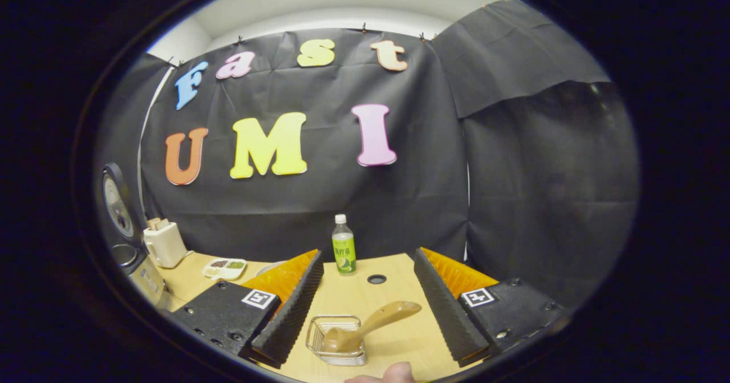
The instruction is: Close the left gripper, press the button to open the rice cooker; take a wooden spoon from the chopstick holder with the right hand, scoop a spoonful of rice and pour it into the rice cooker, then put the wooden spoon back into the chopstick holder.
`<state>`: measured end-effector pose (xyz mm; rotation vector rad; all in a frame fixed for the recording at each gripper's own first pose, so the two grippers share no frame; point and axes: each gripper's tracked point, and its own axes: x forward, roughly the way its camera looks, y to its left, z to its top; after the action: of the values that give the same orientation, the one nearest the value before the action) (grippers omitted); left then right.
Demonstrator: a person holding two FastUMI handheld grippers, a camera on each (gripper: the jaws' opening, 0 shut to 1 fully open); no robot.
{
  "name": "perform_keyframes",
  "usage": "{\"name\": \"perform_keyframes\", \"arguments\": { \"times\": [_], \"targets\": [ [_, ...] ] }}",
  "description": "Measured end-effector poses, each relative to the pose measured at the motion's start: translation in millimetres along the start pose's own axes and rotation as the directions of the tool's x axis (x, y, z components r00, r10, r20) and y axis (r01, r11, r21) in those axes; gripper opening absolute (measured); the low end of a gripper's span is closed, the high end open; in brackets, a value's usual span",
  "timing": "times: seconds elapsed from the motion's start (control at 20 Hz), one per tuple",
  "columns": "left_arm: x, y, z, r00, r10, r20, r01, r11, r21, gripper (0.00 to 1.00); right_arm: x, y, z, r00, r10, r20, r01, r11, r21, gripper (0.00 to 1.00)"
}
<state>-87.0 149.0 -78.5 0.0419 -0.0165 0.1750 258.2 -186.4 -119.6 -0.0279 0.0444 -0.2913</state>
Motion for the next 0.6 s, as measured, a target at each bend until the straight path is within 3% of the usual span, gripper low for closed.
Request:
{"name": "perform_keyframes", "arguments": {
  "times": [0.25, 0.4, 0.6],
  "targets": [
    [3, -16, 3, 1.0, -0.002, 0.018, 0.002, 1.0, 0.006, 0.94, -60, 39, 52, 0.987, 0.137, 0.086, -0.134, 0.99, -0.036, 1.0],
    [14, -34, 6, 1.0, -0.018, 0.024, 0.018, 0.999, -0.033, 0.94, -90, 35, 73, 0.978, 0.17, 0.118, -0.167, 0.985, -0.039, 1.0],
    [39, -50, 38, 0.999, -0.044, 0.003, 0.044, 0.999, 0.029, 0.94, -119, 7, 92, 0.96, 0.198, 0.196, -0.199, 0.98, -0.016, 1.0]
  ]
}}
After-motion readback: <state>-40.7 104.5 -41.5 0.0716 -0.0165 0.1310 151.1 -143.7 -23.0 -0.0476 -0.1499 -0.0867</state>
